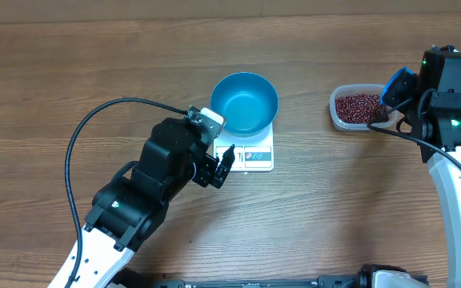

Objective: Scoop item into bowl and weigh 150g on scale
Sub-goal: 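Lift the left gripper back from the scale and hold it open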

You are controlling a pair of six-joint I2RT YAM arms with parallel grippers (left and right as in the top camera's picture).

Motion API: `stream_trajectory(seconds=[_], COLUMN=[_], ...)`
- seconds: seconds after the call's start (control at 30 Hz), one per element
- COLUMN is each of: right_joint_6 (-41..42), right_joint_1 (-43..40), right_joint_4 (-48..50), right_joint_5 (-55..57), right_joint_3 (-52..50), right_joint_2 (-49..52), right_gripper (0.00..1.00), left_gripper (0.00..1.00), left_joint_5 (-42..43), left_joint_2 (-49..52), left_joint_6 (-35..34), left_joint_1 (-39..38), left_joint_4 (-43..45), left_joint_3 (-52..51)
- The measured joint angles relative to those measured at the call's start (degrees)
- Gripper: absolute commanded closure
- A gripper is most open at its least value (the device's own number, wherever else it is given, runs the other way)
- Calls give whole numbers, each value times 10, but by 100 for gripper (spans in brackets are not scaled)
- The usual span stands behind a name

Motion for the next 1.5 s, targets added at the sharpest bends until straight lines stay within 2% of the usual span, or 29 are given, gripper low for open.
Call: stream_trajectory(seconds=[0.9, 1.5], right_joint_6=[0, 0], right_joint_1=[0, 0], right_joint_4=[0, 0], right_joint_5=[0, 0], right_joint_3=[0, 0], right_joint_2=[0, 0], right_gripper=[96, 96], left_gripper=[1, 0], left_joint_5=[2, 2], left_joint_2=[38, 97], left_joint_6=[0, 0], left_joint_1=[0, 0], left_joint_4=[-9, -11], left_joint_3=[0, 0])
